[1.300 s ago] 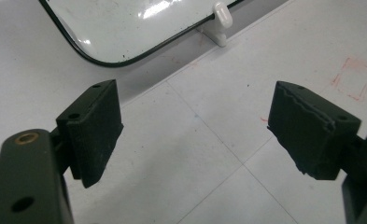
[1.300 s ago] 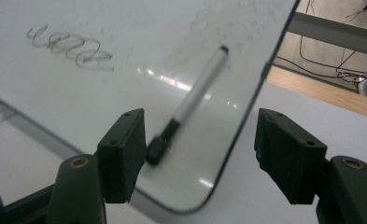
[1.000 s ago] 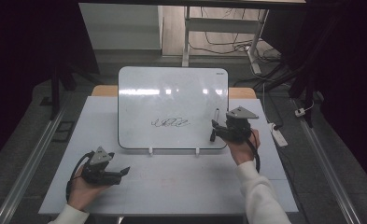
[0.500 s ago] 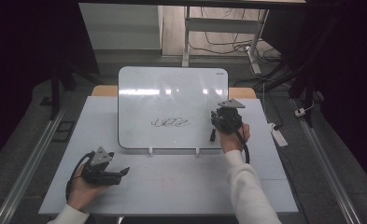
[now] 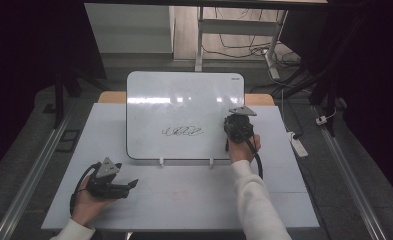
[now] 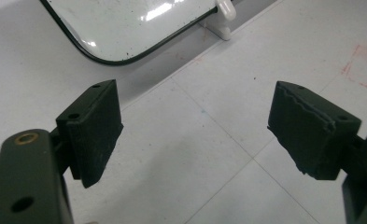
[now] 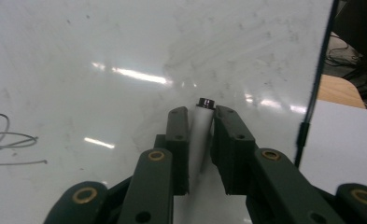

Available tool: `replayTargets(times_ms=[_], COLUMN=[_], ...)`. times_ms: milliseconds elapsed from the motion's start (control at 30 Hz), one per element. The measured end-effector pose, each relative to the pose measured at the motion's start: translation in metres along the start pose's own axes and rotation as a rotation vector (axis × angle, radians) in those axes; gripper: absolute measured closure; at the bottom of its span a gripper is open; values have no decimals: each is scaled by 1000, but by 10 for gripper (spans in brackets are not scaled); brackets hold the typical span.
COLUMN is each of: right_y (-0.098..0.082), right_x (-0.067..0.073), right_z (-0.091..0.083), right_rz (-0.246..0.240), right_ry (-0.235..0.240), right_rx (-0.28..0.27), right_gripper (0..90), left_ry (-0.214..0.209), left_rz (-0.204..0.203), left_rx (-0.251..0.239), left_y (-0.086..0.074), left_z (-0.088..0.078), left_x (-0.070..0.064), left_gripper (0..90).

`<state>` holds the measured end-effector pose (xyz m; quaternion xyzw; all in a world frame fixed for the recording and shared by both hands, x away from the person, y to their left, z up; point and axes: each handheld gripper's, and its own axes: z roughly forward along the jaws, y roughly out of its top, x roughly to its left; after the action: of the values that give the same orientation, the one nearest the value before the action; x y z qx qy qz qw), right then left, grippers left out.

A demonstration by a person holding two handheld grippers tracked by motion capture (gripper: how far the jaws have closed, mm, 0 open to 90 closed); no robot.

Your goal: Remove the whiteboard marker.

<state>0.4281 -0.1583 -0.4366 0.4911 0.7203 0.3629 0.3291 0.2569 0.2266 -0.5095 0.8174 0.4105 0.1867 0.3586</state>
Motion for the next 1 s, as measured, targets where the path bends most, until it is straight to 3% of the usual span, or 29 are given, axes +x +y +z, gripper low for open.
replayTargets(times_ms=[200, 400, 600, 667, 767, 800, 900, 1000], right_y=[0, -2, -8, -11, -15, -18, -20, -22], right_x=[6, 1, -6, -9, -14, -18, -18, -18], right_z=[1, -2, -15, -20, -28, -33, -38, -46], right_rz=[14, 35, 40, 44, 47, 73, 76, 74], right_ry=[21, 41, 78, 96, 114, 148, 169, 207], right_rx=[-11, -25, -87, -107, -141, -165, -181, -216], right_gripper=[809, 811, 811, 811, 811, 811, 811, 811], left_ry=[1, 4, -2, -19, -76, -79, -66, -40], left_rz=[-4, -4, -9, -16, -65, -66, -25, 48], left_rx=[-4, 0, -6, -33, -92, -93, -70, -51], left_y=[-1, -1, 0, 3, 9, 11, 20, 36], left_z=[-1, -1, -2, -3, -6, -5, -3, -4], left_x=[1, 0, 1, 3, 9, 9, 3, -9], left_gripper=[182, 184, 191, 203, 236, 244, 244, 243])
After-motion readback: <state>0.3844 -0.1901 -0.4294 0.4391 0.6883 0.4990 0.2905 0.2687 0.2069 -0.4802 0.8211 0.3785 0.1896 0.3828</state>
